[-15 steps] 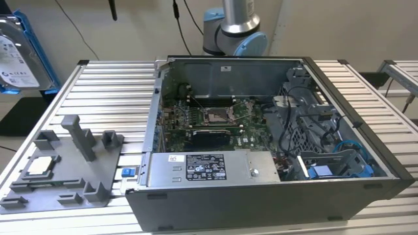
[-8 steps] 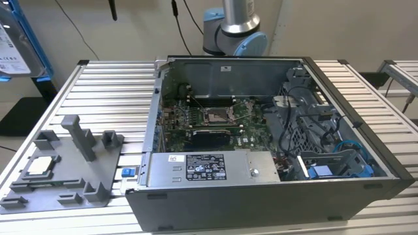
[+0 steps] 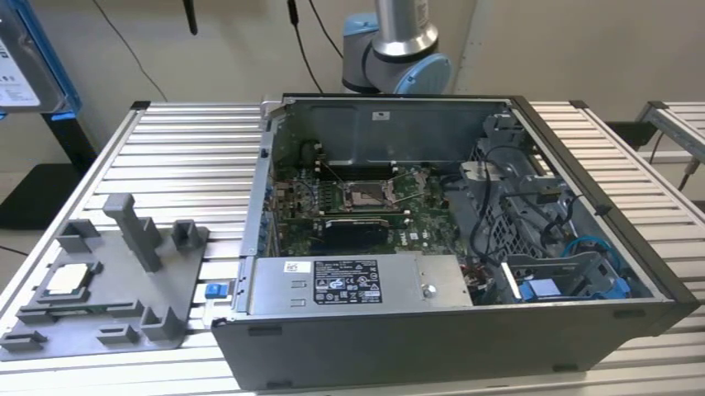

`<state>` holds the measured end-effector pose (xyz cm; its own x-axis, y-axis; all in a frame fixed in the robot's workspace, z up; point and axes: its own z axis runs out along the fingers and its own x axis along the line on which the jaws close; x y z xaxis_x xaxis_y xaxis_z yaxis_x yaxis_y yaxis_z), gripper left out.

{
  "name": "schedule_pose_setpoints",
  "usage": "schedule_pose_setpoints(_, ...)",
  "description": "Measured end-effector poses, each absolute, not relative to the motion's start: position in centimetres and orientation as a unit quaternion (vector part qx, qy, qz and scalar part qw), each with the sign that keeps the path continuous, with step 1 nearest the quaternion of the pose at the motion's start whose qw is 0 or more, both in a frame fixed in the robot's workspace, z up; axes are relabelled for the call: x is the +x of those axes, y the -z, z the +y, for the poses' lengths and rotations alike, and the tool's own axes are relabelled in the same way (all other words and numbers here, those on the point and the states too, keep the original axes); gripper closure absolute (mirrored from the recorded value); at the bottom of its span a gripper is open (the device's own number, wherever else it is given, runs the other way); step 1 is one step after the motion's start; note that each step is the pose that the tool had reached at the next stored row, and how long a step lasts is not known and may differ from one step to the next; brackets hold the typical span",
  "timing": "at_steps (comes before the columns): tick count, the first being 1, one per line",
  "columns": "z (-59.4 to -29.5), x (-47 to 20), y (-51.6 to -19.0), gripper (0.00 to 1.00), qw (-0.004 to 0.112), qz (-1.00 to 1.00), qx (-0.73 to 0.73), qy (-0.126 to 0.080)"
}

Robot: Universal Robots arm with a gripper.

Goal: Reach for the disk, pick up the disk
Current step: 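Pick up the disk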

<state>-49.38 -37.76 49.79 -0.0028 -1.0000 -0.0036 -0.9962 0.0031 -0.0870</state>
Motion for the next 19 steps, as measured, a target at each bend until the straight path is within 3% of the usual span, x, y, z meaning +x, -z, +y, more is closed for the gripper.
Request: schedule_pose_setpoints(19, -37.8, -46.9, -49.8, 1.00, 0.032, 0.707, -0.705, 0.029)
